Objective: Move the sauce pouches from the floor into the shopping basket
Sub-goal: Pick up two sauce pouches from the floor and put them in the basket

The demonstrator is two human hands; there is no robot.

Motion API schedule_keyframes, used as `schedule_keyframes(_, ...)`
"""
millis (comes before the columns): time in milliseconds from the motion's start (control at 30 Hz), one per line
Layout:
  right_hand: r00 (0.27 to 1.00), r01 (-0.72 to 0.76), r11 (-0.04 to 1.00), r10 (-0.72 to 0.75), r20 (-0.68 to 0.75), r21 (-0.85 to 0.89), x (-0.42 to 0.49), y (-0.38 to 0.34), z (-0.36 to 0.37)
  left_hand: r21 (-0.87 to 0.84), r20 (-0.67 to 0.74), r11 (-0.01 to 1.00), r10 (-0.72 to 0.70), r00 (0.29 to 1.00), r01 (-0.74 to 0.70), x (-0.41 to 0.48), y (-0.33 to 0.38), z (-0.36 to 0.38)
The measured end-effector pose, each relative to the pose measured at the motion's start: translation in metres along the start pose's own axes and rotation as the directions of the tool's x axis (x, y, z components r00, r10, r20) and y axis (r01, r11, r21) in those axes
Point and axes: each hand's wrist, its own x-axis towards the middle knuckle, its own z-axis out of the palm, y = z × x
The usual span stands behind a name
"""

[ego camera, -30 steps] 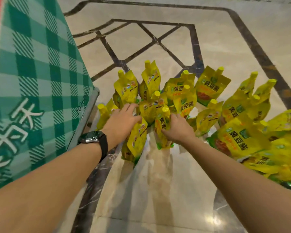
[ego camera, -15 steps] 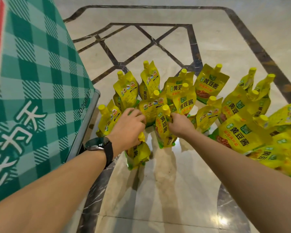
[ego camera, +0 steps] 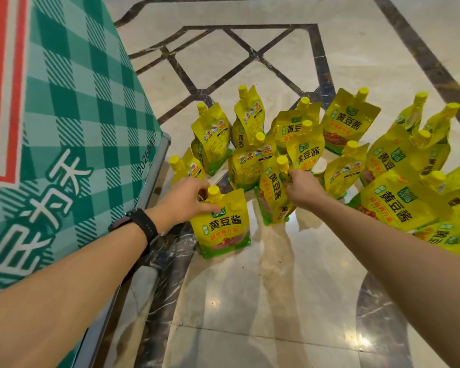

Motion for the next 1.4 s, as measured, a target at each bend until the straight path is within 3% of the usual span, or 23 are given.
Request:
schedule_keyframes(133,0.998,0.062,0.997,-0.062,-0.002,-0.056,-0.008,0.012,-0.009,-0.303,-0.017,0.95,-0.086,0.996,0.076,-0.007,-0.017,0.012)
schedule_keyframes(233,0.965,0.245,0.963,-0.232,0.121,-0.11,-0.023,0.019,-0.018,-0.461,-0.009,0.878,-0.15,0.989,0.129,-0.018,-0.021,0.03)
schedule_keyframes(333,0.884,0.415,0.903,-0.371,0.286,-0.113,-0.041,0.029,-0.022,-0.598,-0.05,0.788,-0.218,0.975,0.145,-0.03,-0.025,0.048)
schedule_keyframes(400,0.839,0.479,0.874,-0.43,0.333,-0.079,-0.049,0.046,-0.018,-0.696,-0.03,0.702,-0.242,0.97,0.154,-0.035,-0.029,0.059)
schedule_keyframes(467,0.854,0.444,0.893,-0.447,0.268,0.076,-0.059,0.064,-0.011,-0.747,0.004,0.645,-0.237,0.971,0.161,-0.041,-0.037,0.071)
schedule_keyframes(567,0.959,0.18,0.864,-0.26,0.112,0.47,-0.076,0.078,0.006,-0.715,0.048,0.677,-0.204,0.978,0.176,-0.041,-0.051,0.081)
schedule_keyframes(633,0.982,0.073,0.818,-0.158,0.101,0.571,-0.083,0.083,0.022,-0.69,0.041,0.707,-0.179,0.983,0.158,-0.039,-0.052,0.083)
schedule_keyframes(733,0.974,0.138,0.856,-0.208,0.087,0.499,-0.087,0.089,0.04,-0.678,0.023,0.725,-0.138,0.99,0.117,-0.038,-0.056,0.086)
schedule_keyframes(1000,0.968,0.126,0.828,-0.223,0.115,0.546,-0.081,0.094,0.045,-0.662,0.11,0.743,-0.028,0.994,0.094,-0.032,-0.06,0.078)
schedule_keyframes(1167,0.97,0.131,0.835,-0.22,0.106,0.534,-0.079,0.095,0.047,-0.697,0.141,0.702,-0.07,0.988,0.149,-0.045,-0.067,0.097)
schedule_keyframes(1400,0.974,0.095,0.829,-0.192,0.121,0.551,-0.073,0.098,0.054,-0.604,0.179,0.786,-0.033,0.983,0.136,-0.042,-0.056,0.083)
